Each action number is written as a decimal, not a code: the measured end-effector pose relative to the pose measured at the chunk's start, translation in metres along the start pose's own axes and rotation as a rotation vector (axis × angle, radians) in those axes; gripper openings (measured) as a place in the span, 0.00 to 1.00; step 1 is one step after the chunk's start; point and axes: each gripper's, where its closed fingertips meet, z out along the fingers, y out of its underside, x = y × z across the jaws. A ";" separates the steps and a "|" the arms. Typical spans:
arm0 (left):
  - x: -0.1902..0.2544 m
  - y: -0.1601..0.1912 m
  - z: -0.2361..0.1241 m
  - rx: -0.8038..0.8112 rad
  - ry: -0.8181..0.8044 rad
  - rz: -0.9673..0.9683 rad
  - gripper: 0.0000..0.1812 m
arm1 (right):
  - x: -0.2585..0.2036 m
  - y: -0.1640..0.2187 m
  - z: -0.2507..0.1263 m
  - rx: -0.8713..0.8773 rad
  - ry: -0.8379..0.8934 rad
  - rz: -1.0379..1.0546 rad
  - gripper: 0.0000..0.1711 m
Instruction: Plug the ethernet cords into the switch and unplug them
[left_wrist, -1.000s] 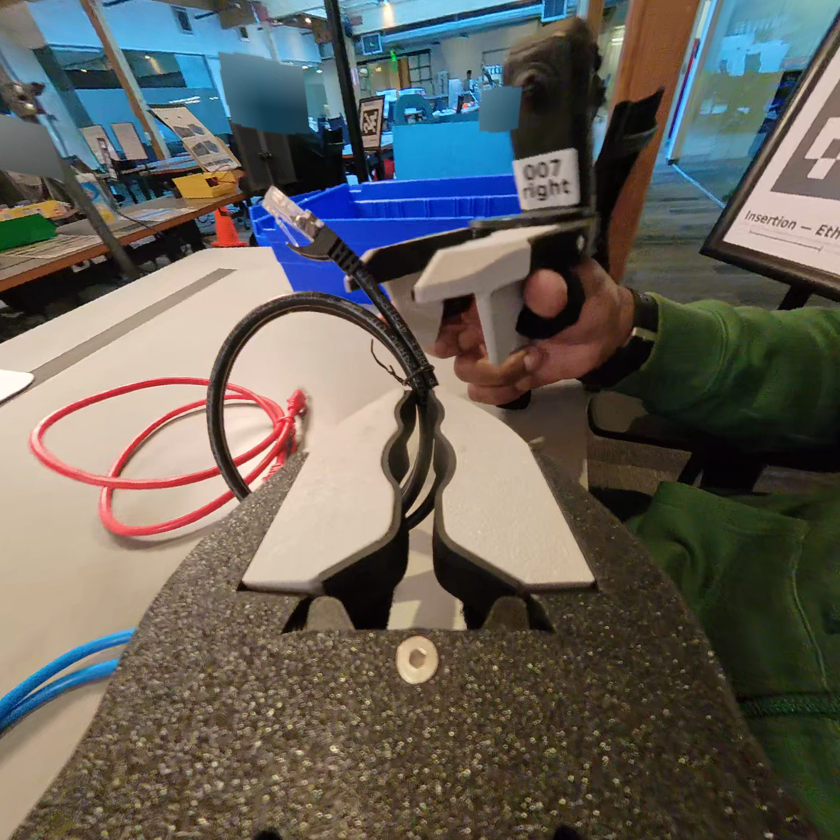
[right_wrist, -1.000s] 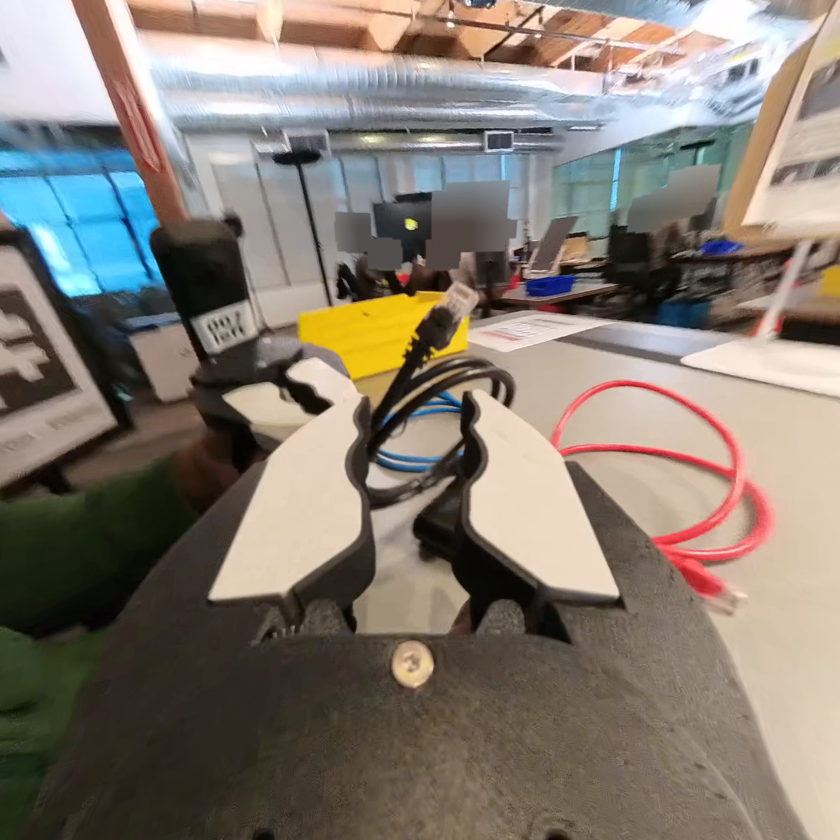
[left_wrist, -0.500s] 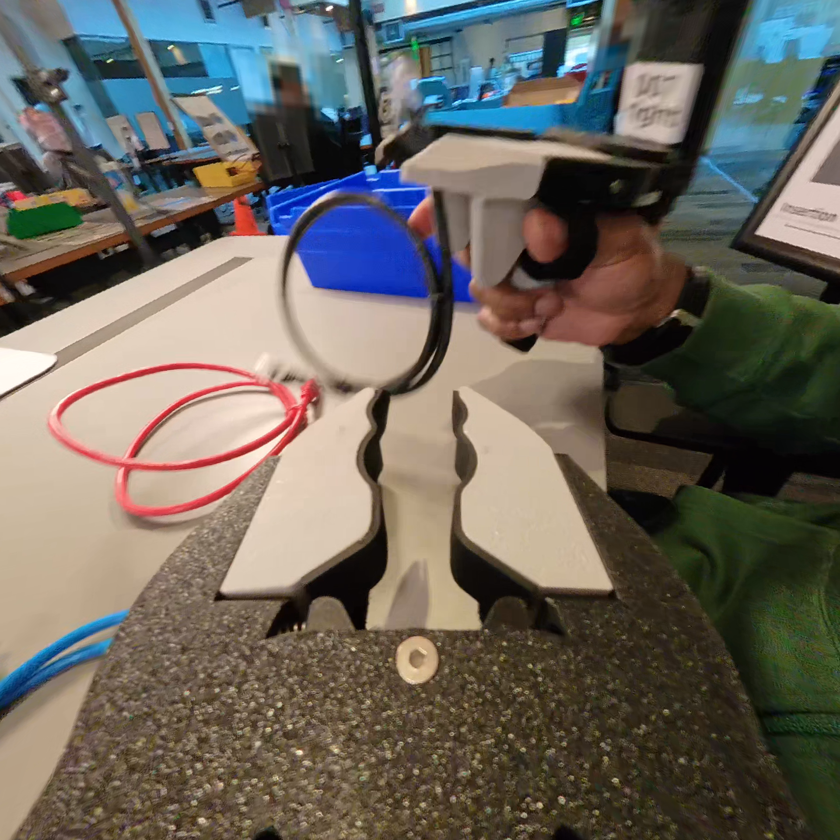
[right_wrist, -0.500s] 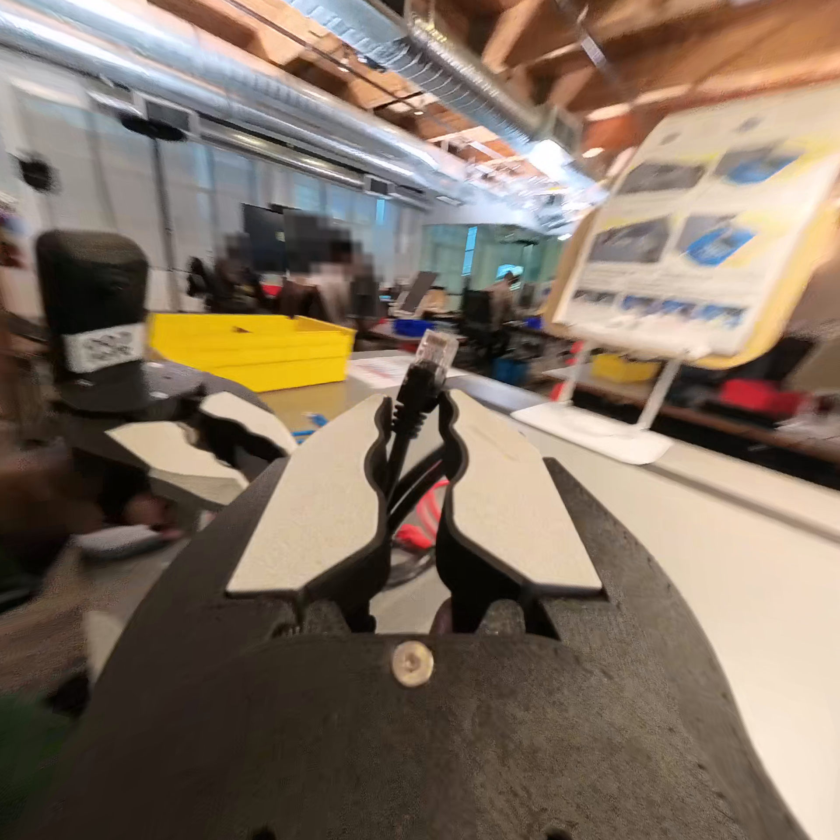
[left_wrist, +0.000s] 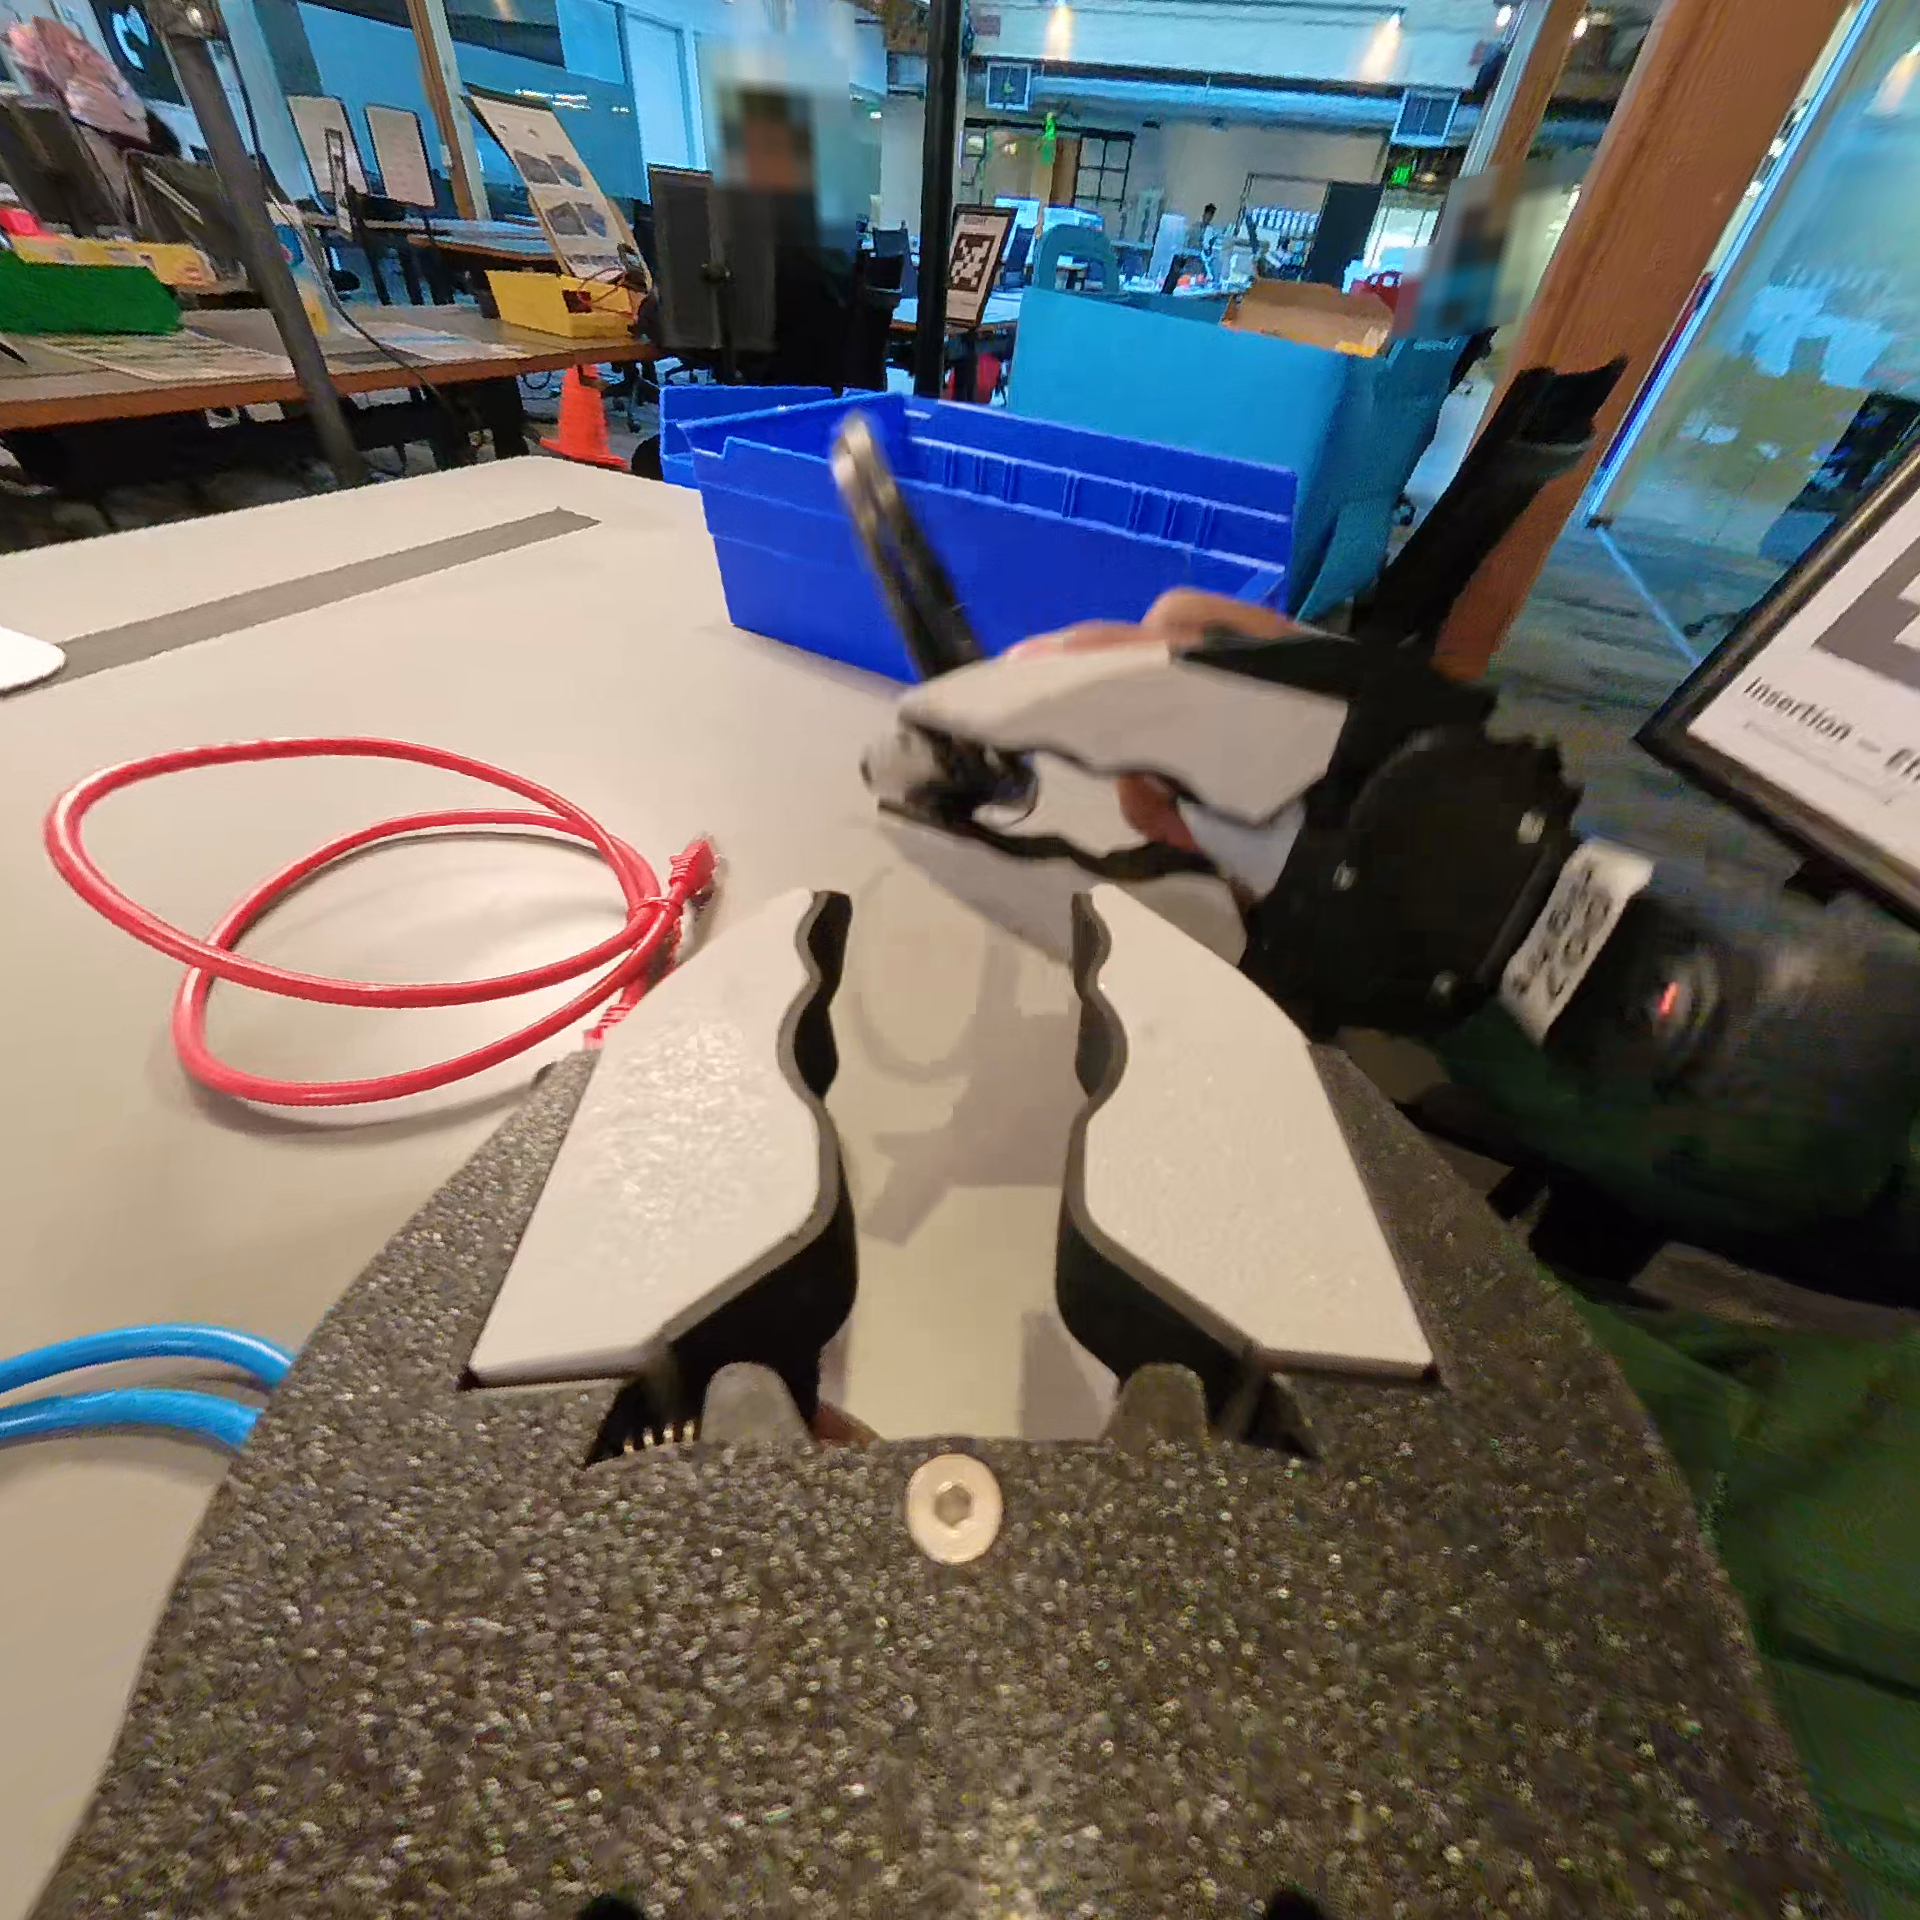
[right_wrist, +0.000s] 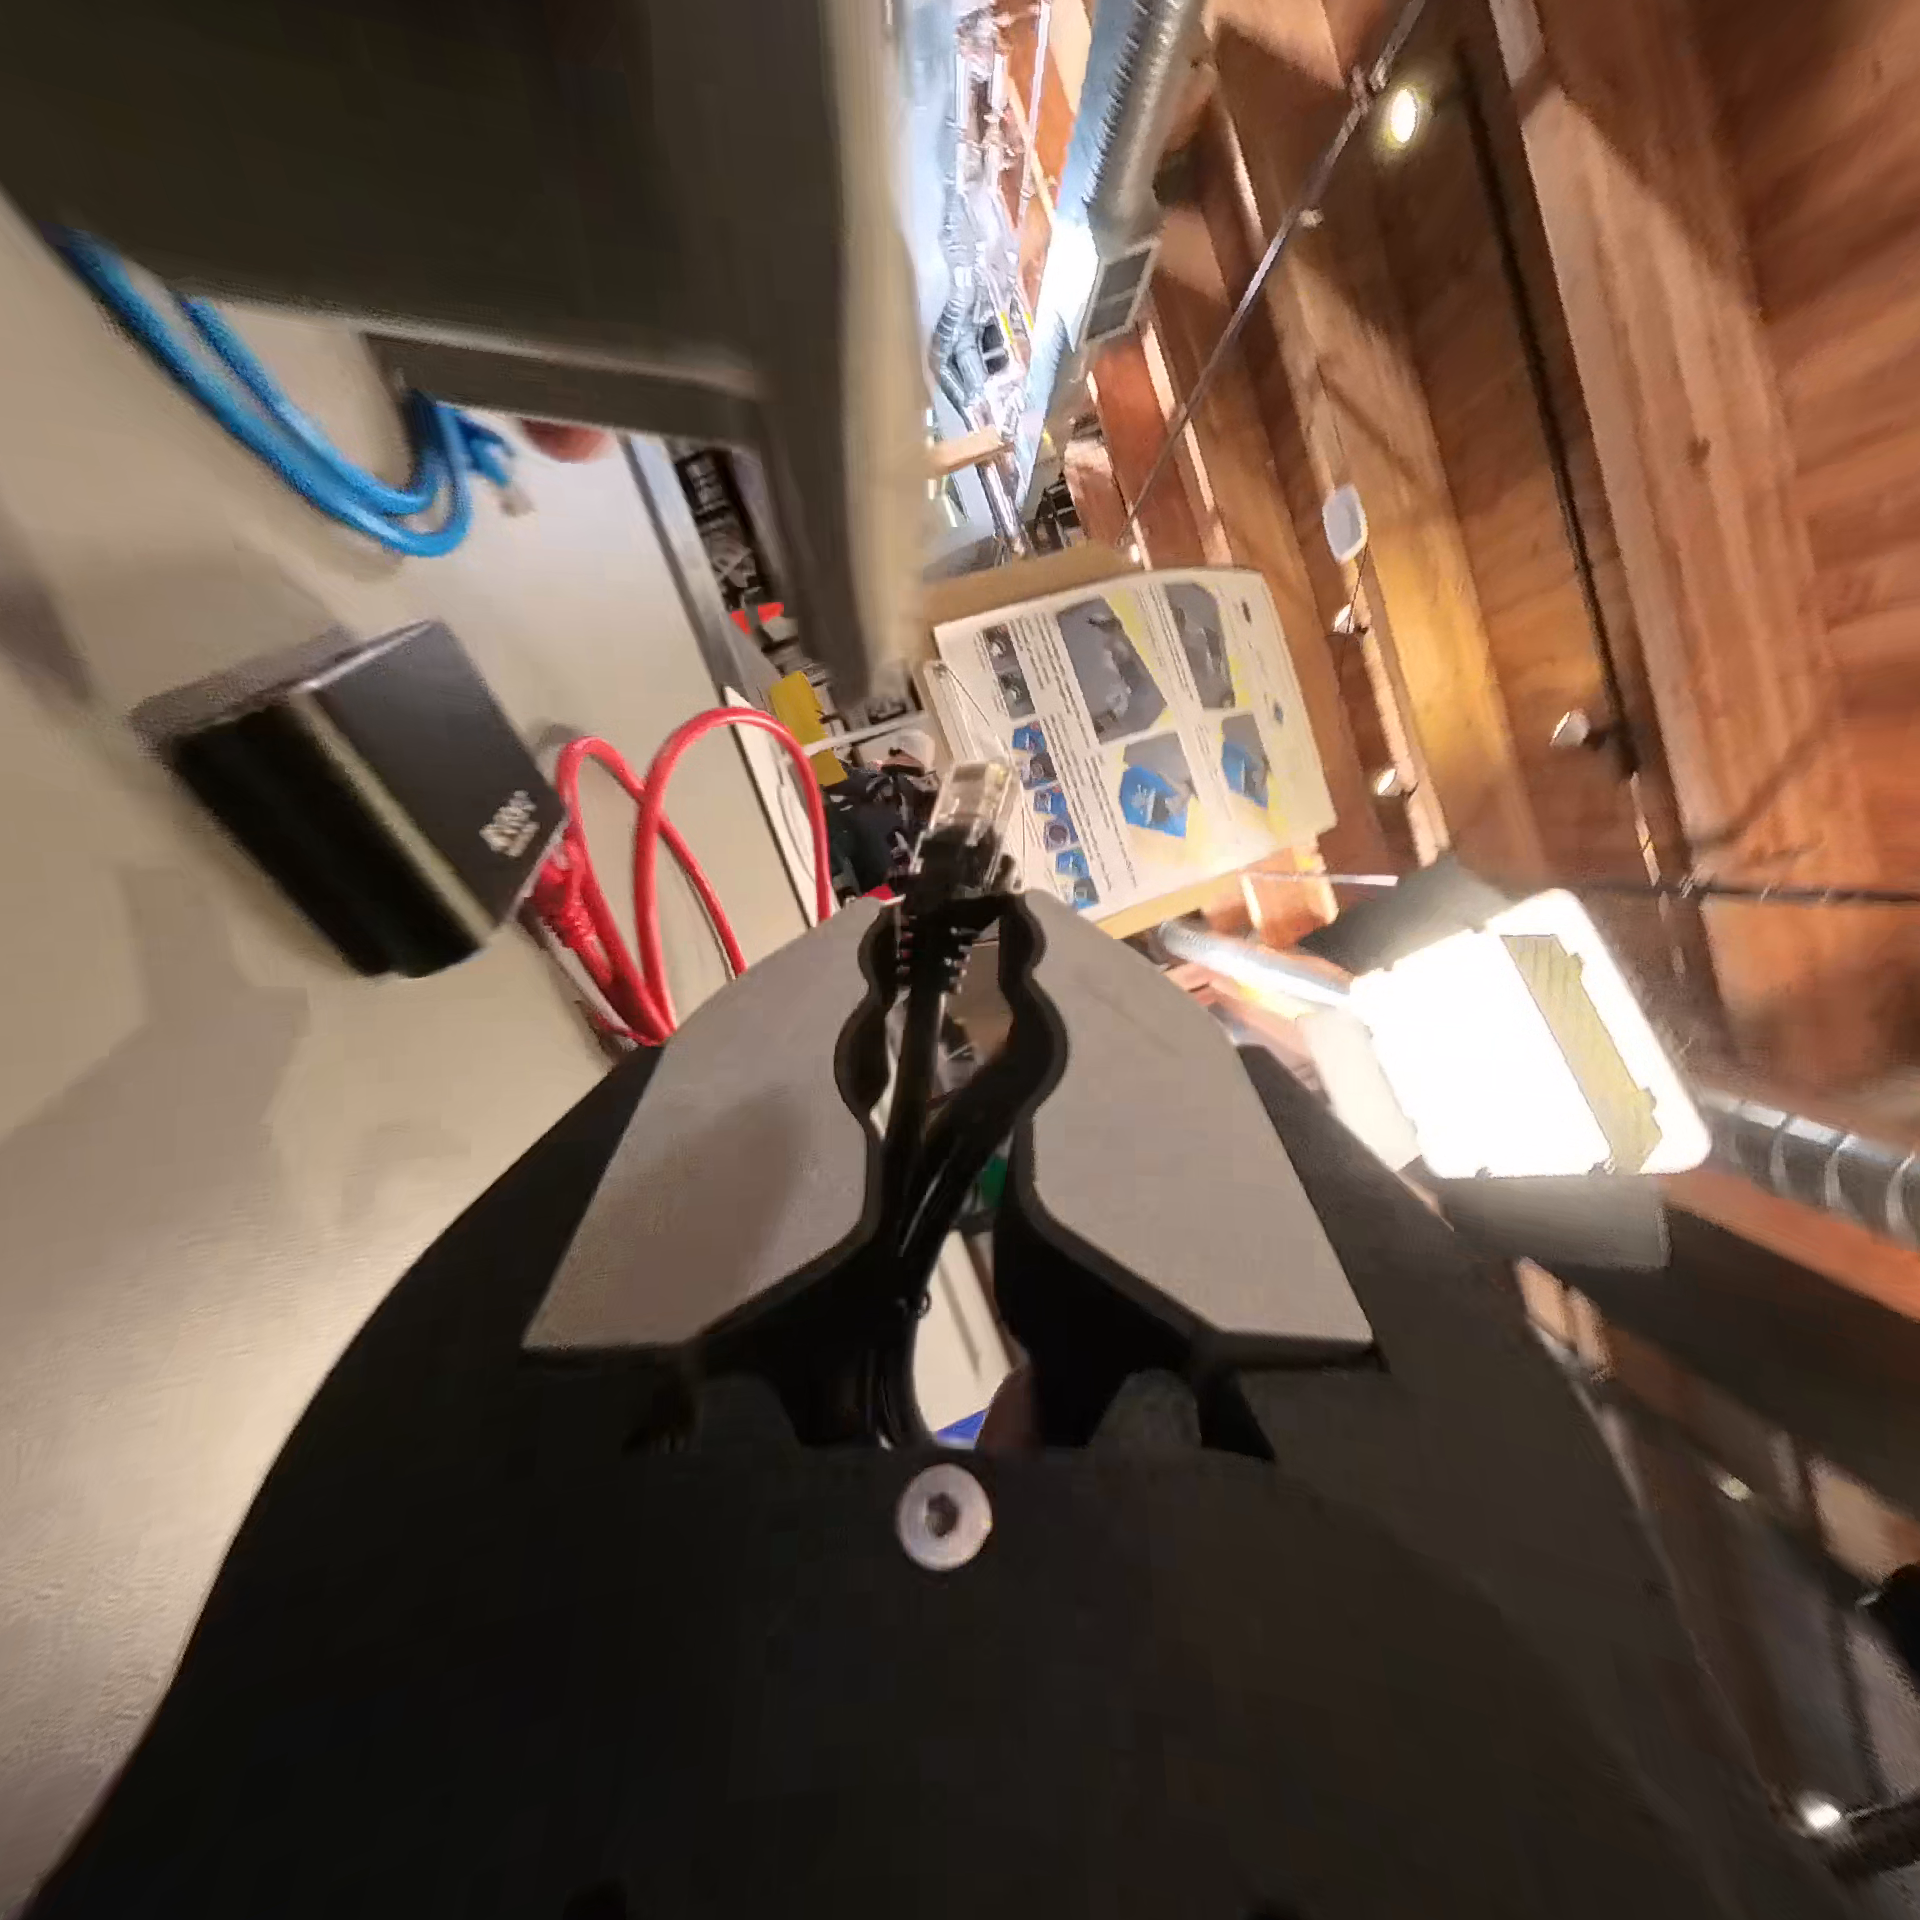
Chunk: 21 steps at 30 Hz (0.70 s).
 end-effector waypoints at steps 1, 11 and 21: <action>0.000 -0.001 0.000 0.009 0.004 -0.030 0.24 | -0.006 -0.004 0.000 0.006 -0.004 -0.052 0.10; 0.006 0.020 0.010 -0.085 0.082 -0.263 0.20 | -0.026 -0.024 -0.003 0.054 -0.032 -0.144 0.07; 0.005 0.021 0.009 -0.092 0.052 -0.125 0.10 | -0.025 -0.024 -0.005 0.076 -0.072 -0.072 0.08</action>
